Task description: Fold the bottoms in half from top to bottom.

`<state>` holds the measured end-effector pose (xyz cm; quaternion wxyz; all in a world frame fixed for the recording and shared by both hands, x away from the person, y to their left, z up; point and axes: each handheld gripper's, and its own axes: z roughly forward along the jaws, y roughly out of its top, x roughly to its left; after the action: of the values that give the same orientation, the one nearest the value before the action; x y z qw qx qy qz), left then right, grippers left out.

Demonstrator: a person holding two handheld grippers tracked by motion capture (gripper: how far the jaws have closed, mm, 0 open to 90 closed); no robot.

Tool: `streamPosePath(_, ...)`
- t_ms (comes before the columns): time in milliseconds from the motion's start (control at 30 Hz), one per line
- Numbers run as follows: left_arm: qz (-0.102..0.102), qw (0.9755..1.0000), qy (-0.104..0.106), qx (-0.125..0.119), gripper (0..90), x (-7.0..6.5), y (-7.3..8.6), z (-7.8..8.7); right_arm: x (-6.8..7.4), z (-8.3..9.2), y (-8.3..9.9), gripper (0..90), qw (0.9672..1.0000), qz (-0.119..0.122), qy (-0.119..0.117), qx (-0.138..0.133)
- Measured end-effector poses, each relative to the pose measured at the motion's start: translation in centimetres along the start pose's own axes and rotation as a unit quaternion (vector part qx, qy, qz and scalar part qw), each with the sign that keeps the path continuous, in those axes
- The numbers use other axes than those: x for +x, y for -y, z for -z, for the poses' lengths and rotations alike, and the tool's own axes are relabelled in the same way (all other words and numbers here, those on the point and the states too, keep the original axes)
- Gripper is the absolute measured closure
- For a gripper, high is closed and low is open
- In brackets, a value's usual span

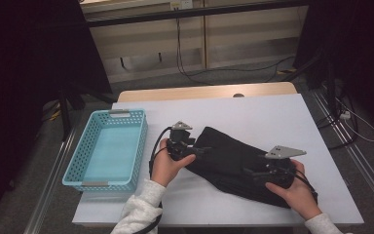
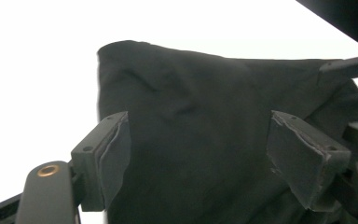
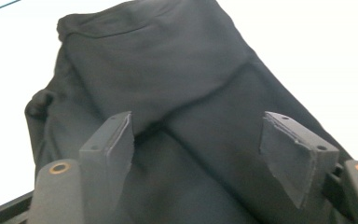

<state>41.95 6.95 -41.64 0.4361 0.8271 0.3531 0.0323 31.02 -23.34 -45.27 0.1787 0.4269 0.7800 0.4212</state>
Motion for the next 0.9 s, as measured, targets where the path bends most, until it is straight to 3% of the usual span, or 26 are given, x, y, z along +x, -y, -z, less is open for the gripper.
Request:
streamPosePath(200, 0.004, 0.9998, -0.021, 0.000, 19.6, 0.9, 0.7, 0.8, 1.4, -1.4, -0.5, 47.5, 0.9988, 0.029, -0.037, 0.014)
streamPosePath(333, 0.006, 0.9997, -0.024, 0.007, 19.4, 1.3, 1.0, 0.9, 2.2, -2.4, -0.5, 54.9, 0.9974, 0.049, -0.039, 0.033)
streamPosePath(433, 0.011, 0.9996, -0.026, 0.008, 19.1, 1.4, 1.1, 1.0, 2.5, -3.0, -0.4, 68.6, 0.9961, 0.067, -0.031, 0.048)
streamPosePath(500, 0.010, 0.9996, -0.027, 0.006, 19.1, 1.4, 1.1, 1.0, 2.6, -3.0, -0.4, 85.0, 0.9956, 0.070, -0.037, 0.049)
streamPosePath(900, 0.018, 0.9995, -0.026, 0.003, 18.5, 1.7, 0.9, 1.3, 2.0, -1.1, -0.8, 88.1, 0.9970, 0.065, -0.034, 0.027)
